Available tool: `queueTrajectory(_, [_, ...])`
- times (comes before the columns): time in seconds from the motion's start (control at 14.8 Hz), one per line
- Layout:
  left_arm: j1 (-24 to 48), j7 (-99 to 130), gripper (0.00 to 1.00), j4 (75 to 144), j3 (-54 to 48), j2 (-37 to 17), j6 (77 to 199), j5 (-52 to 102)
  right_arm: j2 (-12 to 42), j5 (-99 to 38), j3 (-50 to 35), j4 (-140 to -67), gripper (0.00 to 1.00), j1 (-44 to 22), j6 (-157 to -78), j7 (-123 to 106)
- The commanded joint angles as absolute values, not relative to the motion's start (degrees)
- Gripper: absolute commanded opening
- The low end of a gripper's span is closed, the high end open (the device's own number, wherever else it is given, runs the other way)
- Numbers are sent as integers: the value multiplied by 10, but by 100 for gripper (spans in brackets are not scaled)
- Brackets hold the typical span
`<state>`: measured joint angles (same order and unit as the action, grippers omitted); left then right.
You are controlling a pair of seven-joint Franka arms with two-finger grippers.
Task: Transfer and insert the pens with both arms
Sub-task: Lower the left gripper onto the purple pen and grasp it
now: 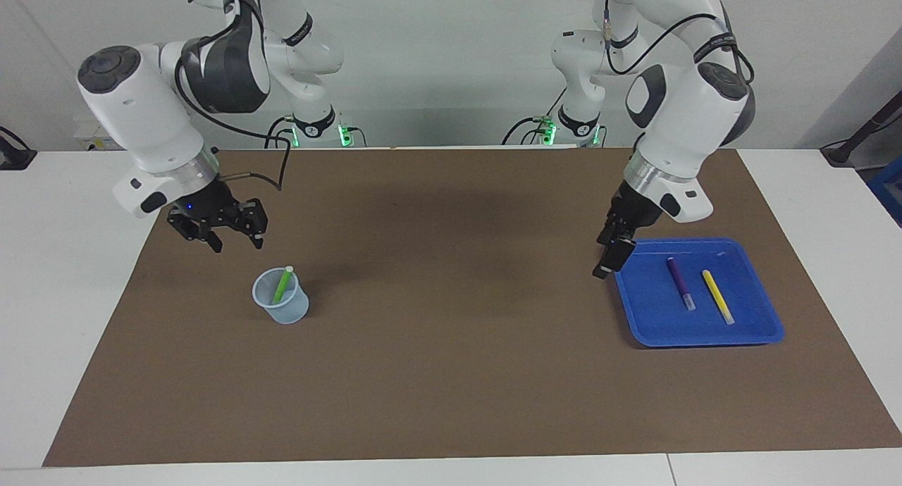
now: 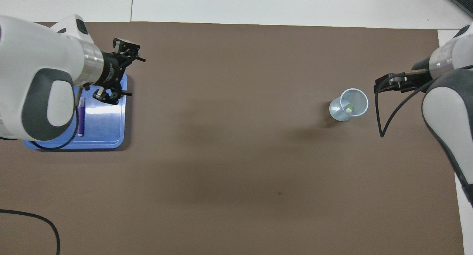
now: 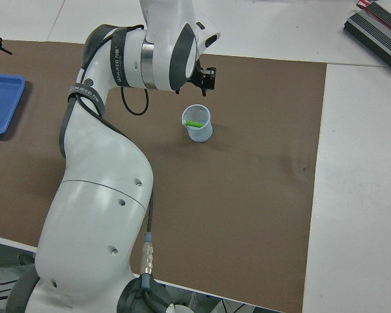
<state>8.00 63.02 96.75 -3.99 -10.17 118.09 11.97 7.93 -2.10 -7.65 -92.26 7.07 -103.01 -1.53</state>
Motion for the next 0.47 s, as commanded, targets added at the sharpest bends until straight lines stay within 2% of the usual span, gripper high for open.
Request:
queueTrajectory(0.0, [30,410,100,998,-44,-69,1131,107,53,-19,-83,-918,79,70,-991,-1])
queueTrajectory(0.2, [-14,220,100,1047,-43,-48,1135,74,42,-12,-83,-918,80,69,-962,-1])
queueTrajectory(0.4, [-31,117,100,1056,-43,-53,1137,49,40,-12,-83,-924,81,68,-962,-4])
